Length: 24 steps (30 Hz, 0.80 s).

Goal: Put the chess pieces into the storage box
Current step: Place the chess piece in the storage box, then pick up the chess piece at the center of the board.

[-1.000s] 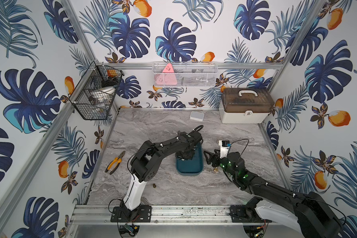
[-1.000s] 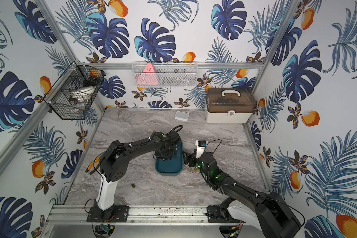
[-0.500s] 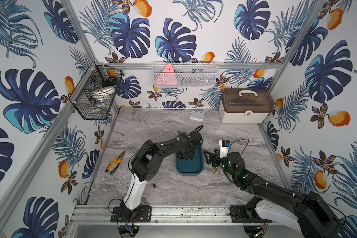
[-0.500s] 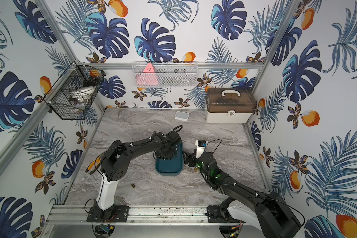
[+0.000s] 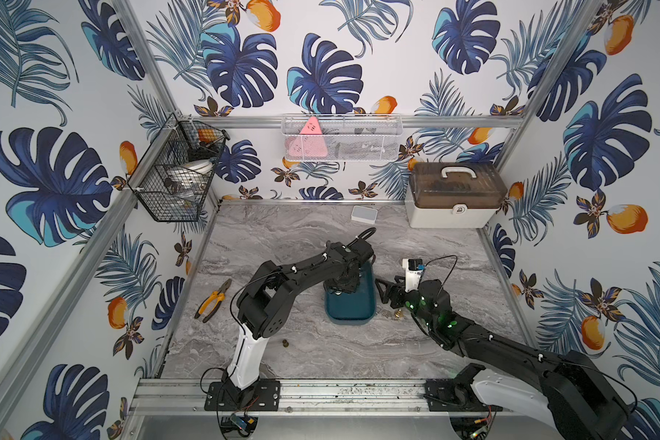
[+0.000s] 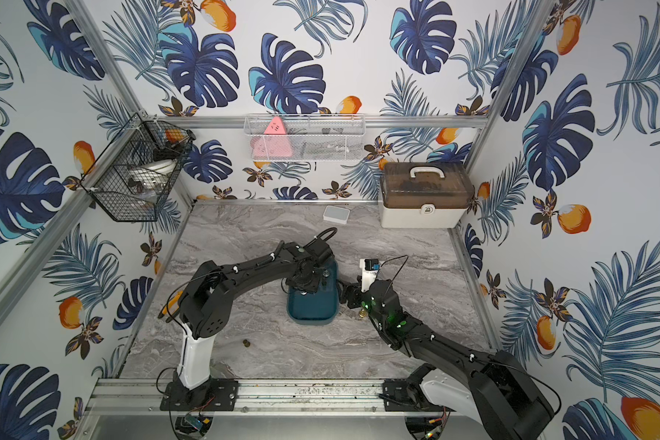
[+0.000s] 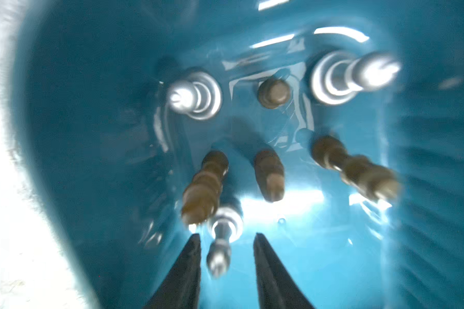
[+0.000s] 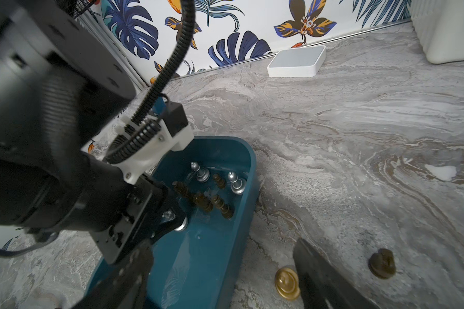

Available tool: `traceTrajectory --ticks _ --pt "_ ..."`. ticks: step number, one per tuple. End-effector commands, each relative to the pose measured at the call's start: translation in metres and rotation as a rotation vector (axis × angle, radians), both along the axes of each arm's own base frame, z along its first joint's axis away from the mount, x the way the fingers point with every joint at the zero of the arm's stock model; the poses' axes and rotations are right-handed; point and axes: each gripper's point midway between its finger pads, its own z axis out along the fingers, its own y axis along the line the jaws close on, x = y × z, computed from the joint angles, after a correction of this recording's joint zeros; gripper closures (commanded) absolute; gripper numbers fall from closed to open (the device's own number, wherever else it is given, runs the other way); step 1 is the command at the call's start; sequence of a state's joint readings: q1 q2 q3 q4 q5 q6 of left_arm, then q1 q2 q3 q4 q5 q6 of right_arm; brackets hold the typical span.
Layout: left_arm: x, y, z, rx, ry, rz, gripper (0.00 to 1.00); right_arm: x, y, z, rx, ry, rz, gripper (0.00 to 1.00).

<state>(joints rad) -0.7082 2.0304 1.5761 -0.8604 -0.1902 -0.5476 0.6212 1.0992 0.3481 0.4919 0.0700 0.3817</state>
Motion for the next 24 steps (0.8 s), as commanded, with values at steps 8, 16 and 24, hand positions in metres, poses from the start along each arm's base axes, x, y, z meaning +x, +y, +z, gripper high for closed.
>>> traceTrajectory --ticks 8,16,24 --pt "-0.032 0.04 0.073 -0.003 -0.081 0.035 0.56 -0.025 0.025 0.035 0.13 -0.157 0.208 0.16" --pt "-0.107 0.112 0.085 0.031 0.005 0.165 0.54 -0.037 0.056 0.031 0.131 -0.143 0.386 0.16" --pt "-0.177 0.155 0.063 0.021 0.1 0.333 0.52 -0.067 0.108 0.019 0.057 -0.12 0.648 0.16"
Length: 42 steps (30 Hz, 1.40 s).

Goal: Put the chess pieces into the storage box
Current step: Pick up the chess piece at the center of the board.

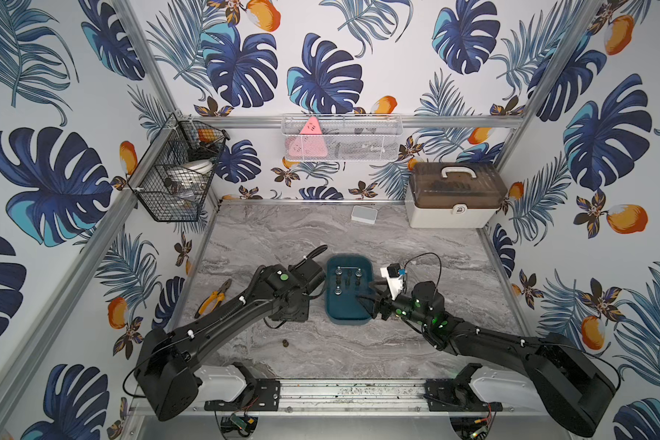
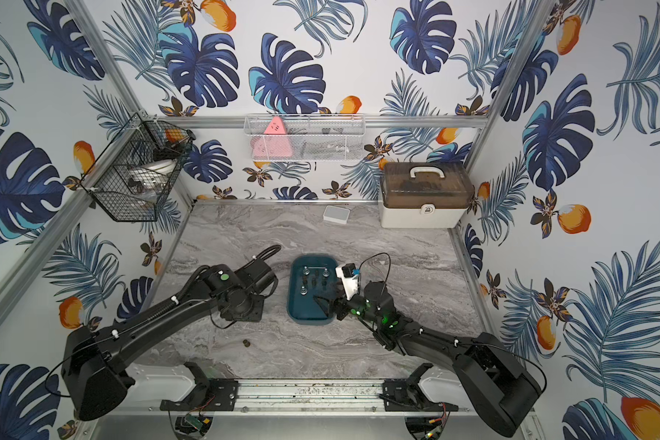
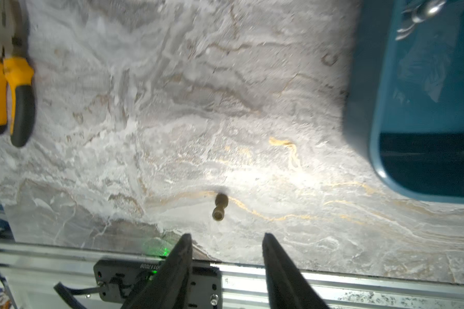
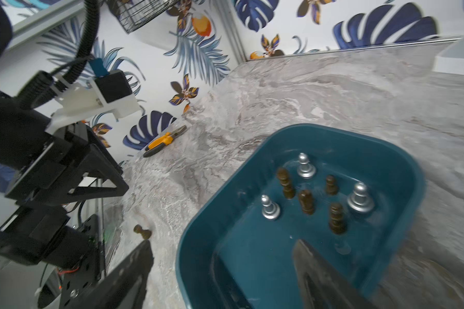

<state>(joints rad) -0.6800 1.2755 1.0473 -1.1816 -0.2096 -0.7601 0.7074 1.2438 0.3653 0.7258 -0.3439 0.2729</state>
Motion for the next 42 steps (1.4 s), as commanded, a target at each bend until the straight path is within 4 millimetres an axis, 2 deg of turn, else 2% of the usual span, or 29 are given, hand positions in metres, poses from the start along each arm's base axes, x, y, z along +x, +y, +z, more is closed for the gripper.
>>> traceTrajectory --ticks 1,3,6,13,18,42 --pt "-0.027 0.008 -0.013 -0.036 0.064 0.114 0.52 -0.022 0.029 0.001 -0.043 -0.048 0.174 0.16" --pt "-0.033 0.011 -0.022 -0.037 0.08 0.139 0.52 -0.034 0.041 0.0 -0.074 -0.081 0.217 0.16" --pt "-0.039 0.013 -0.032 -0.035 0.102 0.154 0.52 -0.042 0.047 -0.002 -0.114 -0.115 0.226 0.15" --pt "-0.043 0.01 -0.061 -0.054 0.143 0.154 0.52 -0.042 0.044 0.001 -0.126 -0.139 0.2 0.15" --pt "-0.044 0.01 -0.073 -0.07 0.161 0.167 0.54 -0.04 0.041 0.001 -0.135 -0.144 0.183 0.15" --pt "-0.035 0.018 -0.096 -0.094 0.148 0.269 0.61 -0.039 0.042 0.001 -0.134 -0.14 0.176 0.15"
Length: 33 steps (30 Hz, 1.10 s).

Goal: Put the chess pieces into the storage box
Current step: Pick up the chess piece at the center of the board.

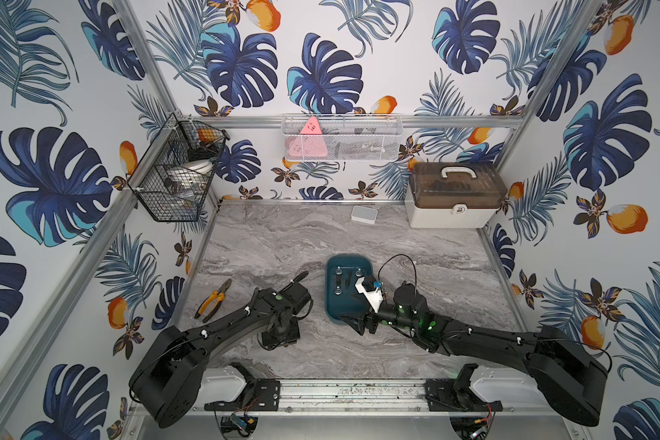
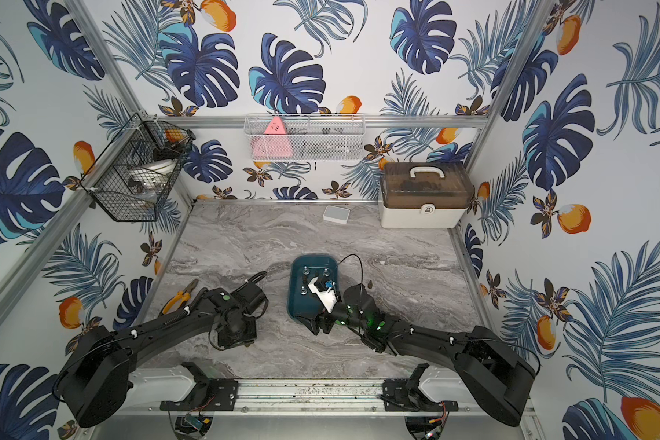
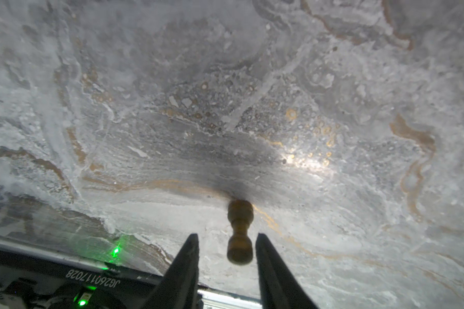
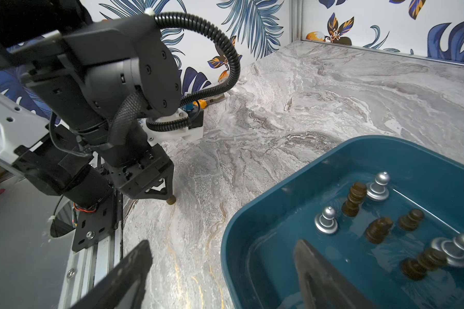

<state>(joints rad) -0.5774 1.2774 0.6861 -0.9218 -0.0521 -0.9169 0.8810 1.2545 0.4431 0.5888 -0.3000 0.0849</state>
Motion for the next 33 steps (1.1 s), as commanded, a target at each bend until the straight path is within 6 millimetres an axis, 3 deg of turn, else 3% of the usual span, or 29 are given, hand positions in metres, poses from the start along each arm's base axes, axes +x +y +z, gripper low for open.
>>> traceTrajectory --ticks 1,33 --pt "0.005 -0.002 -0.002 -0.011 -0.018 0.014 0.61 0.001 0.001 0.002 0.002 -0.015 -0.003 0.15" --pt "0.01 -0.005 -0.012 -0.022 -0.008 -0.017 0.83 0.004 0.002 0.0 -0.009 -0.014 -0.012 0.15"
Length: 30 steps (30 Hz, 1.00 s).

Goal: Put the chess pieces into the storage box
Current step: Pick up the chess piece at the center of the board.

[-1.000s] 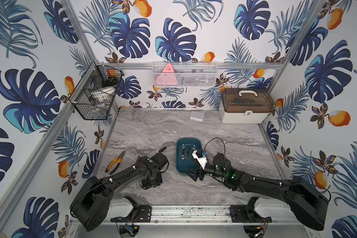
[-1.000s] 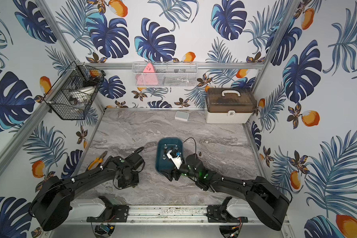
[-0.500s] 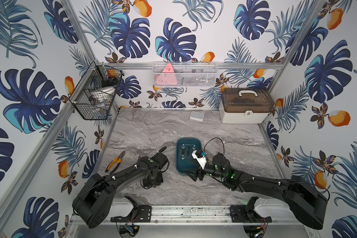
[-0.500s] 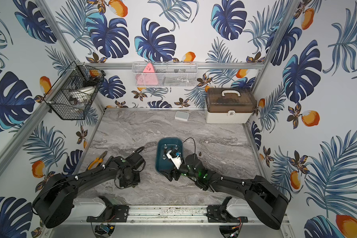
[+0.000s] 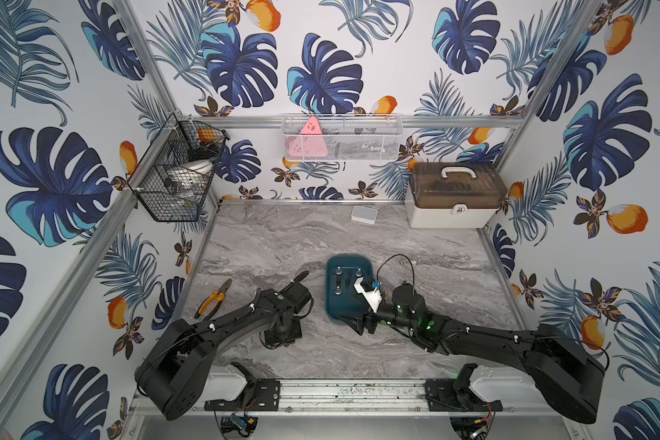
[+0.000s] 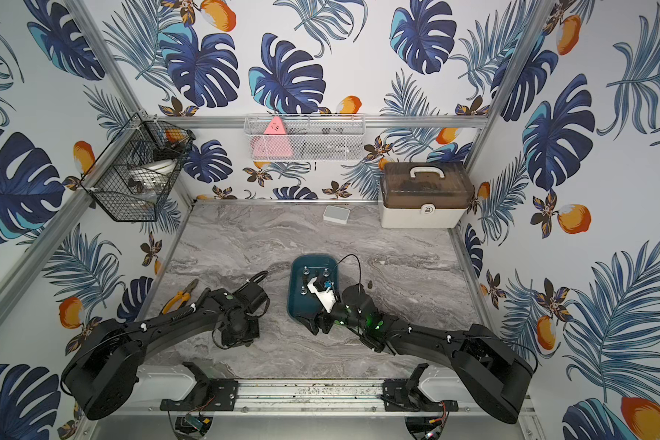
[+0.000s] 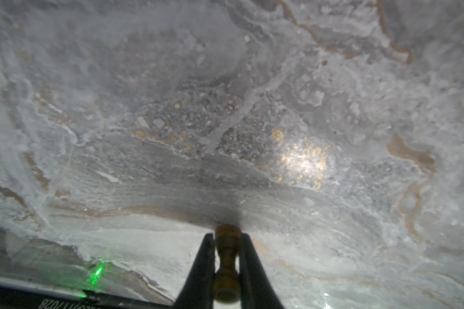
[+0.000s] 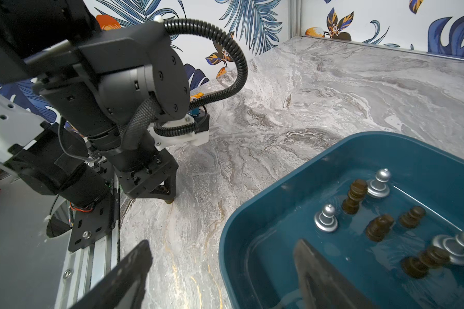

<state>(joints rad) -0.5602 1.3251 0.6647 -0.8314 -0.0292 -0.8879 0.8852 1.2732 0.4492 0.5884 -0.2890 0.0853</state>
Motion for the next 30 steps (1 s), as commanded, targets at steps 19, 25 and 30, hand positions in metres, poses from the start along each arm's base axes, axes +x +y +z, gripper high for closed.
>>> traceTrajectory --ticks 19,25,30 --pt "0.02 -0.008 0.021 -0.012 -0.061 -0.062 0.9 0.006 -0.002 0.004 -0.002 -0.013 -0.042 0.14" --pt "0.054 -0.024 0.058 0.013 -0.136 -0.136 0.9 0.029 -0.026 0.01 0.036 -0.01 -0.227 0.14" --pt "0.09 -0.057 0.088 0.033 -0.202 -0.236 0.9 0.056 -0.062 0.009 0.074 0.051 -0.396 0.14"
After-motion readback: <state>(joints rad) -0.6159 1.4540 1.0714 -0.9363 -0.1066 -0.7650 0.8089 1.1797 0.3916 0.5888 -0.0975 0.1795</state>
